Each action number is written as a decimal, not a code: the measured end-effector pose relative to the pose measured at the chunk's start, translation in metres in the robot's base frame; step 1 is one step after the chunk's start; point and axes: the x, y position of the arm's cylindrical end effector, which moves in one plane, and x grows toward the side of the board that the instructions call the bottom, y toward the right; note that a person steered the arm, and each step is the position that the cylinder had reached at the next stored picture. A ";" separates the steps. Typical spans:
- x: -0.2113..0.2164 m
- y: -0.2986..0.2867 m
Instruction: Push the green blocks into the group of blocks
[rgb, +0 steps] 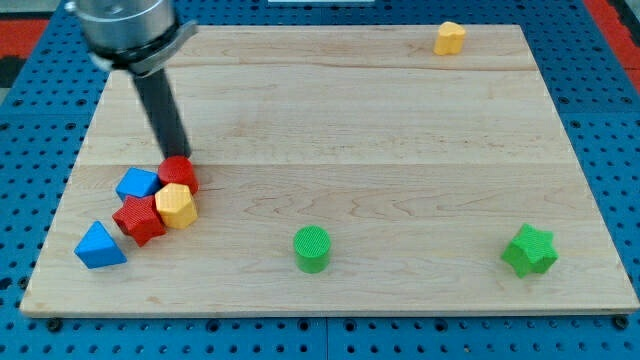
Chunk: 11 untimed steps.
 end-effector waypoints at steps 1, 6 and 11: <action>0.002 0.043; 0.122 0.239; 0.055 0.168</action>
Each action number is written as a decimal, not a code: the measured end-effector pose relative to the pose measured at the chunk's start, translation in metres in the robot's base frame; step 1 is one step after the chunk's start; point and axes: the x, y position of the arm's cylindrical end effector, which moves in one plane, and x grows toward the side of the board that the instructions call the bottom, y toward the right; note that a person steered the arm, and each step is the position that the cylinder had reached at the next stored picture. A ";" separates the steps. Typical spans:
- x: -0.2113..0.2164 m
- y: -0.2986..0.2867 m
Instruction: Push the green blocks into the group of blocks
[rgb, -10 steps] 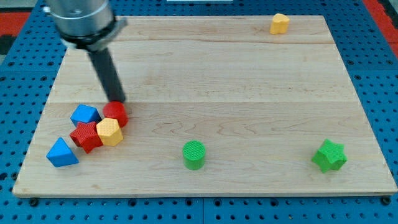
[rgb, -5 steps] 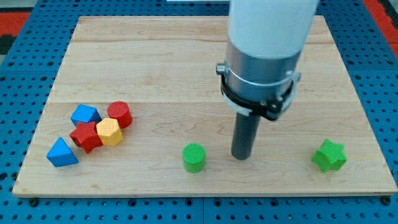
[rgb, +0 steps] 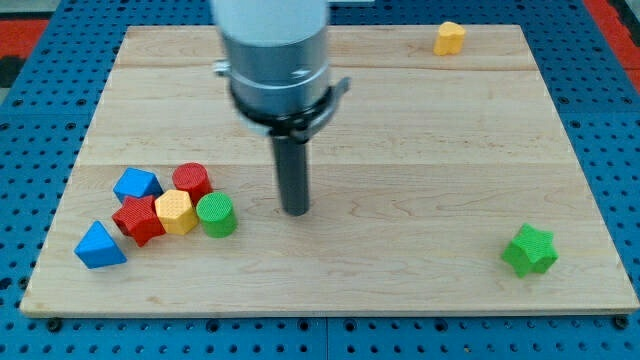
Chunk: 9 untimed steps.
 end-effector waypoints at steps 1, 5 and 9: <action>-0.009 0.065; 0.038 0.265; 0.044 0.065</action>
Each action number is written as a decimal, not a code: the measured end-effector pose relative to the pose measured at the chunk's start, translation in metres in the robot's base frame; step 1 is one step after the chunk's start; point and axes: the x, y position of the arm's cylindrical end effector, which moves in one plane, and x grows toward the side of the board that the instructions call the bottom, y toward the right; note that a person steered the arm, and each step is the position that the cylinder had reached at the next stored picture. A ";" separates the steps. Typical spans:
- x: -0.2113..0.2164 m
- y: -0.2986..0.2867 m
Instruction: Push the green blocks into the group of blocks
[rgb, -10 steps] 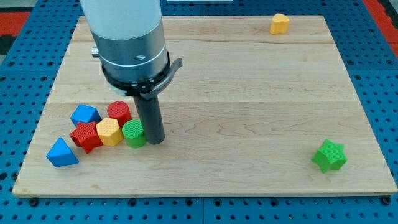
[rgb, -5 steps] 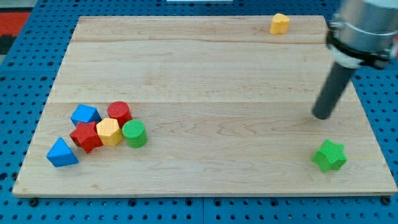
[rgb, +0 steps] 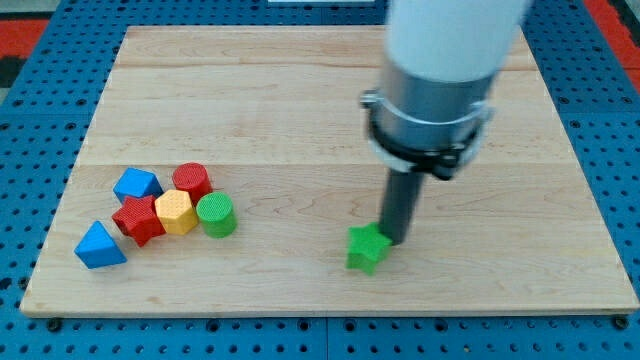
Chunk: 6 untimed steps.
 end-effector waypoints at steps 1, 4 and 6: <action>0.017 0.029; -0.016 -0.138; -0.060 -0.032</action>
